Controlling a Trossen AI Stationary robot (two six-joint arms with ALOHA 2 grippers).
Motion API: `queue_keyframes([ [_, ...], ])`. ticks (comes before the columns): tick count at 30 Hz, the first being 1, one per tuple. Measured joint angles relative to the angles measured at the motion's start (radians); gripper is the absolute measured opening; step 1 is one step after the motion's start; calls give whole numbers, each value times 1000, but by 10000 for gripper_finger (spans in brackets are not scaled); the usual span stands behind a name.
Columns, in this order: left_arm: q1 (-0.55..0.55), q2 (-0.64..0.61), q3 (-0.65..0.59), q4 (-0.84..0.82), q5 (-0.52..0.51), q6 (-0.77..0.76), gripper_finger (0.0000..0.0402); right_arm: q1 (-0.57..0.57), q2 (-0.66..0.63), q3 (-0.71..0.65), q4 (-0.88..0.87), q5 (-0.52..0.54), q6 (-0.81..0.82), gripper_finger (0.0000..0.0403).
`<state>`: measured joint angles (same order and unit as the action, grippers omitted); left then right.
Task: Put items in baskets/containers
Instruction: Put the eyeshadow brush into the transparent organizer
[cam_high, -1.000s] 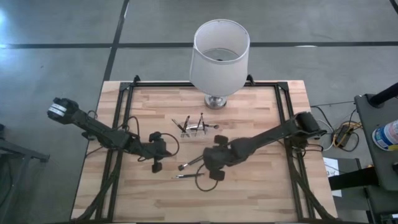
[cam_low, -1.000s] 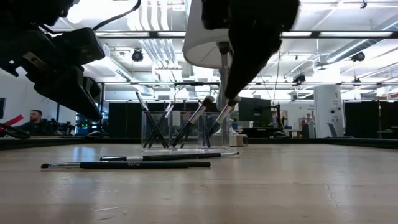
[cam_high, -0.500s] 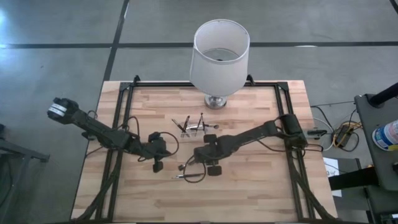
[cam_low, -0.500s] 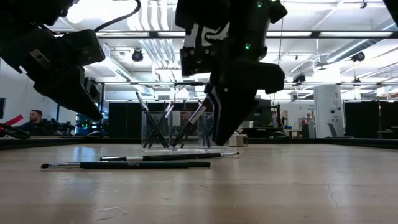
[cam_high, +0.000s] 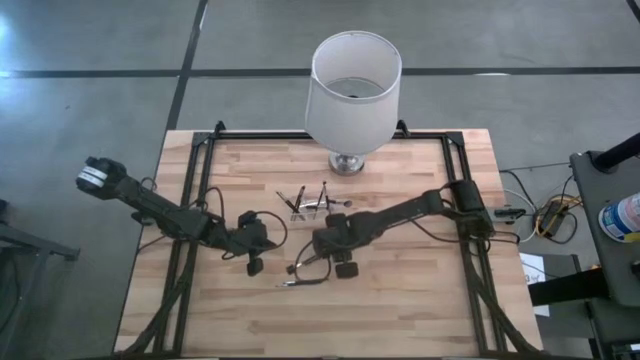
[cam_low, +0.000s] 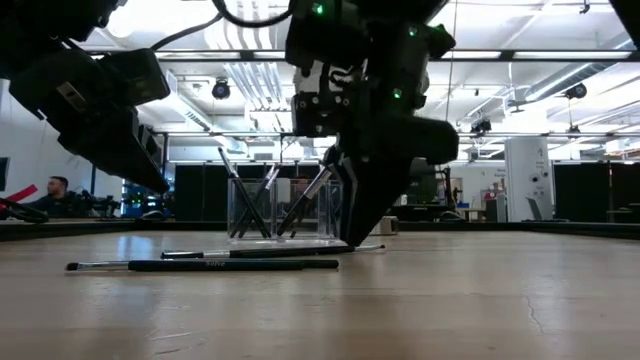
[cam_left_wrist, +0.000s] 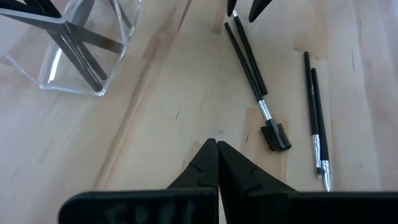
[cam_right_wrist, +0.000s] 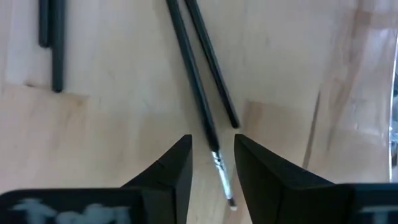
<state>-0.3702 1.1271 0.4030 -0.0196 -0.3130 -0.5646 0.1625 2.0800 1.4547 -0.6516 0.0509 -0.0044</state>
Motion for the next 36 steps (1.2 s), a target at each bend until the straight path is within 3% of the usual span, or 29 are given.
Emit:
queue_keyframes([
  [9, 0, 0, 0, 0, 0, -14, 0, -11, -4, -56, 46, -31, -24, 94],
  [23, 0, 0, 0, 0, 0, -15, 0, -9, -5, -78, 21, -75, 13, 13],
  [29, 0, 0, 0, 0, 0, -14, 0, -14, 0, -33, -43, -216, 138, 10],
  [36, 0, 0, 0, 2, 1, -8, 0, -36, 0, 43, -56, -506, 388, 7],
])
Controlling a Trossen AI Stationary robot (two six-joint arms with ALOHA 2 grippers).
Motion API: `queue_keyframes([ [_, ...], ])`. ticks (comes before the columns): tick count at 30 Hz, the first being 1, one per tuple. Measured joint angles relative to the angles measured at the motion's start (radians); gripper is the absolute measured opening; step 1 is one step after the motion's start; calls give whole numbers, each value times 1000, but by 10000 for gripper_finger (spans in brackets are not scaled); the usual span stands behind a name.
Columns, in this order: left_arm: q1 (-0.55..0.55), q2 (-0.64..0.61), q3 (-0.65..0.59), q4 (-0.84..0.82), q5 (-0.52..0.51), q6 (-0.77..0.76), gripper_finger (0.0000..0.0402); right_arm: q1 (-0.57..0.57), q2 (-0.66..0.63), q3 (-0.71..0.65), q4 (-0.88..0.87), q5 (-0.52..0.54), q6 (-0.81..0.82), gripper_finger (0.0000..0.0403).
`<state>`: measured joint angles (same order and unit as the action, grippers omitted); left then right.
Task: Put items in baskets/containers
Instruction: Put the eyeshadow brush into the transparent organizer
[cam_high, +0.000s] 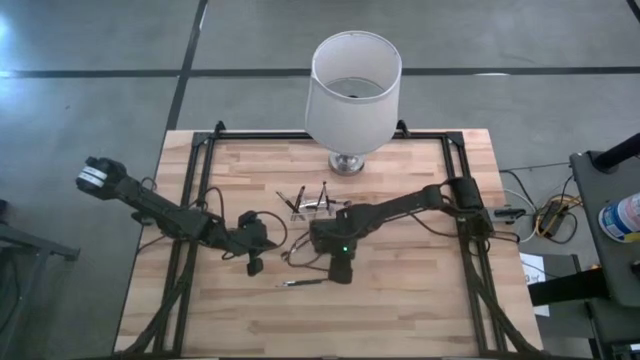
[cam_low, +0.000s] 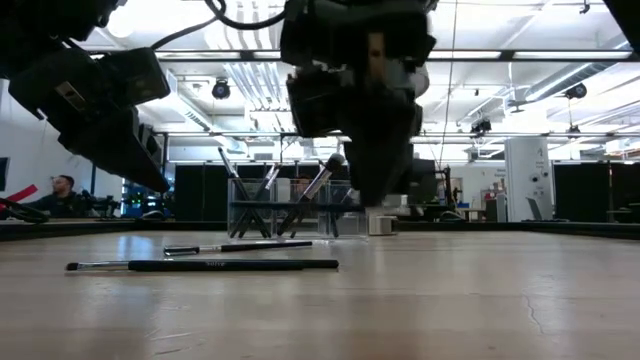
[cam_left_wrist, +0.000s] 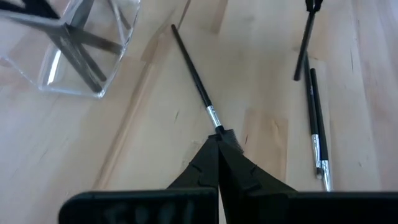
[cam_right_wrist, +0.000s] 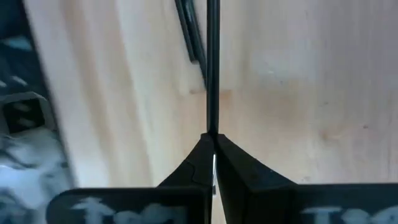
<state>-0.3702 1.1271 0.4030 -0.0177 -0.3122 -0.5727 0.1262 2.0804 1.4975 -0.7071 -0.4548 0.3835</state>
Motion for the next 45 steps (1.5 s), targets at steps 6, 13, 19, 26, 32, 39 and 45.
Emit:
queue_keyframes([
  [6, 0, 0, 0, 34, 1, 149, 0, -8, -2, 23, 6, -176, 178, 7],
  [13, -4, -14, 2, 158, 40, 557, 0, -17, -10, 23, 6, -258, 353, 8],
  [19, -19, -12, 11, 183, -33, 1092, 3, -52, -20, 23, 39, -344, 610, 8],
  [26, -83, -9, 32, 251, -129, 1148, 42, -106, -38, 26, 243, -443, 944, 8],
  [32, -107, -4, 48, 316, -130, 1148, 112, -142, -45, 77, 354, -460, 1128, 8],
  [39, -105, -3, 45, 314, -143, 1152, 157, -157, -45, 111, 352, -462, 1218, 8],
  [45, -95, -3, 45, 314, -125, 1163, 158, -157, -45, 125, 355, -445, 1272, 8],
])
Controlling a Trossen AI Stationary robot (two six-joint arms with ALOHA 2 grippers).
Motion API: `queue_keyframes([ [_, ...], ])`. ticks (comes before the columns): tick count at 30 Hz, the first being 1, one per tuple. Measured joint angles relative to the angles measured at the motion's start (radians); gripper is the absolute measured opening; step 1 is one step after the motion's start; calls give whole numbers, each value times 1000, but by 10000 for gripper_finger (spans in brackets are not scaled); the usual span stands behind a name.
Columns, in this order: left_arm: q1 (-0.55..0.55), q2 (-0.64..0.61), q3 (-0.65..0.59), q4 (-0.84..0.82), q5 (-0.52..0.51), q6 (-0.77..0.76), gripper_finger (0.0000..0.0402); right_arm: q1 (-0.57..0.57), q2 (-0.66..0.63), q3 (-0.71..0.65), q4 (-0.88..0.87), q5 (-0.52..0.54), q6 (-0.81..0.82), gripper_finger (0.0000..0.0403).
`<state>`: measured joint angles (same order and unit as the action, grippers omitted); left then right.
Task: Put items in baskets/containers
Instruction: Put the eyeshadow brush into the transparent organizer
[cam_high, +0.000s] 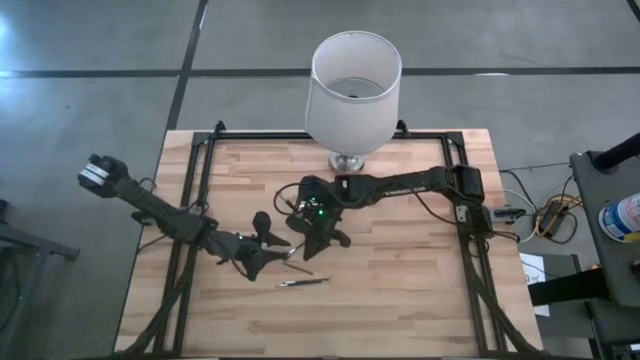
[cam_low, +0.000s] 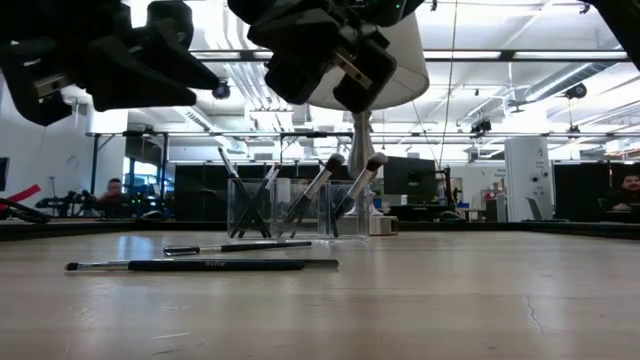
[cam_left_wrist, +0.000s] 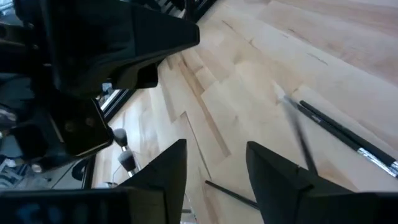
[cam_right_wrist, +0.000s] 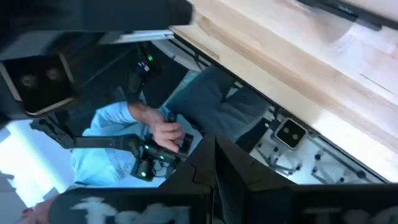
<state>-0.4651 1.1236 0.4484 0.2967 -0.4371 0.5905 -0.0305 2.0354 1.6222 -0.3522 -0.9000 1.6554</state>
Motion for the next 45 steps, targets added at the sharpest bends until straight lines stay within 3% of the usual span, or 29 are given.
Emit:
queue_keyframes([
  [5, 26, 14, 6, 20, 35, -33, 158, -1, 0, 11, 4, 18, 2, 8],
  [11, 21, 111, 5, -1, 93, -129, 158, 17, 1, -2, -58, 107, -124, 8],
  [15, 3, 205, 5, 51, 131, -149, 158, 40, 11, -6, -201, 130, -290, 9],
  [24, -2, 345, 62, 70, 132, -176, 158, 95, 11, -9, -574, 351, -597, 57],
  [28, -2, 382, 105, 73, 133, -175, 158, 121, 13, -23, -568, 413, -620, 90],
  [34, 0, 434, 144, 68, 125, -183, 158, 130, 76, -34, -393, 575, -651, 114],
  [41, -9, 412, 132, -32, 115, -305, 158, 126, 226, -25, -361, 535, -680, 116],
  [45, -14, 402, 118, -47, 95, -349, 158, 132, 236, -7, -372, 539, -712, 116],
])
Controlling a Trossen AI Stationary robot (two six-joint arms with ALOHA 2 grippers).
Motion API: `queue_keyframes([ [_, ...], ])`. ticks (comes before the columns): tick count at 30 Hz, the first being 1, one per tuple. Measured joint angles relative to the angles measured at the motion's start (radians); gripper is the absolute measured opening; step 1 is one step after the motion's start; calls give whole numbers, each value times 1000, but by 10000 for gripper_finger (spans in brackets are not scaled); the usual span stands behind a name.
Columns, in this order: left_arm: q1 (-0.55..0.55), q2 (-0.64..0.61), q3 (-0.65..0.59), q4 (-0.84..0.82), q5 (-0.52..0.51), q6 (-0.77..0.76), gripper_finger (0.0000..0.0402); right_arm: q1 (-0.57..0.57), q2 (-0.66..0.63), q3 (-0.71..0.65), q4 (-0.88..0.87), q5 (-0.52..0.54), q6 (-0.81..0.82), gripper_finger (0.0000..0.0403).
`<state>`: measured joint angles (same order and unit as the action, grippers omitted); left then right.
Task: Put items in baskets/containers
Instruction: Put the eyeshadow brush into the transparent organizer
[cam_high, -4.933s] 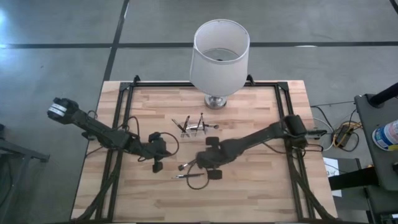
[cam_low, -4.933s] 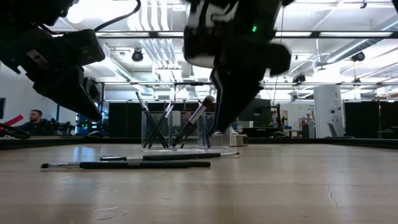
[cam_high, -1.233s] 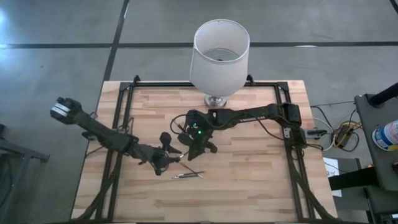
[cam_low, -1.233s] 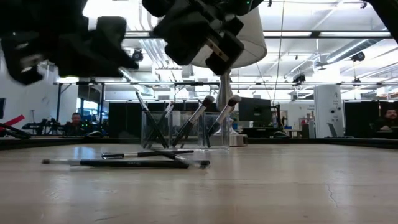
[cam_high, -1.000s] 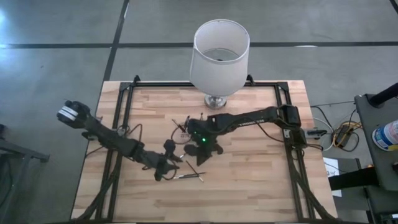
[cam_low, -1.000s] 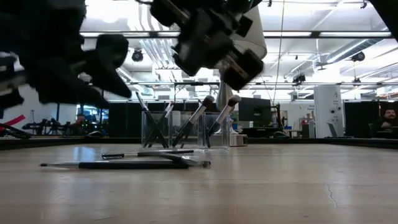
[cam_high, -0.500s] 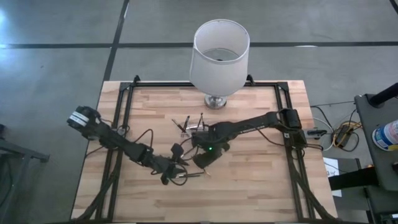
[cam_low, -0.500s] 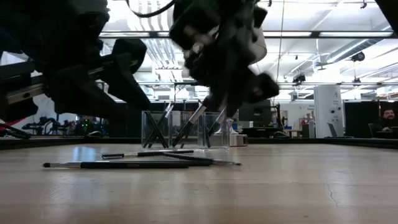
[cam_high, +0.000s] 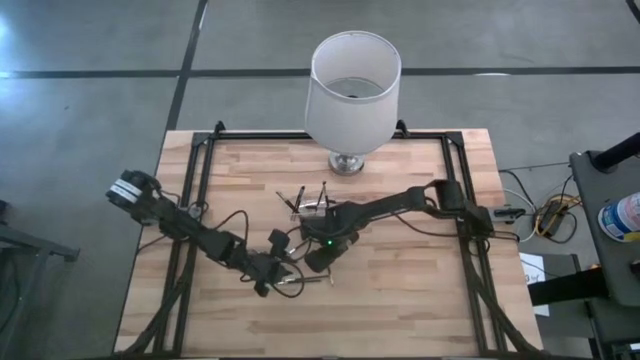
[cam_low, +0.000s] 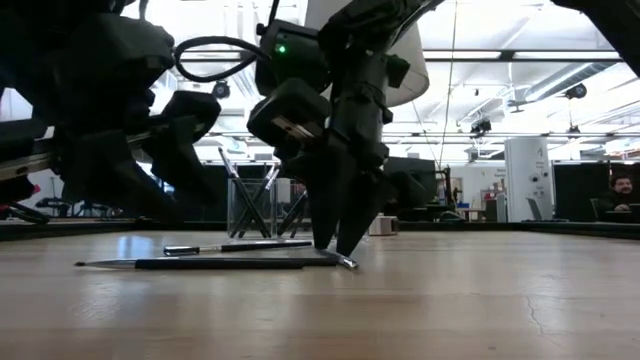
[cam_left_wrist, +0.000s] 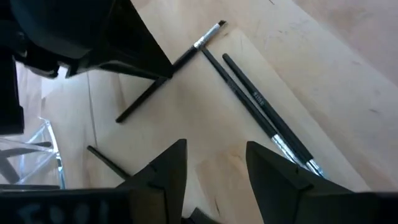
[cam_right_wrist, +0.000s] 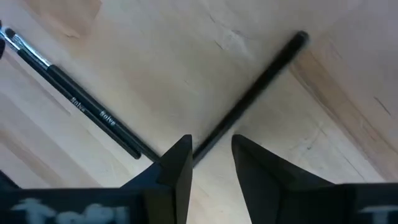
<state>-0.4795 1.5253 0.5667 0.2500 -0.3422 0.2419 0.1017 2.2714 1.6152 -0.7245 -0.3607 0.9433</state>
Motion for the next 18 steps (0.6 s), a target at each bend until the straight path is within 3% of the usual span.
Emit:
queue_keyframes([
  [10, -2, 0, 0, 1, -5, -7, 158, 21, -47, 2, -14, 149, 174, 113],
  [18, -2, -46, 0, -113, -138, -37, 158, 115, -15, 9, -78, 383, 313, 75],
])
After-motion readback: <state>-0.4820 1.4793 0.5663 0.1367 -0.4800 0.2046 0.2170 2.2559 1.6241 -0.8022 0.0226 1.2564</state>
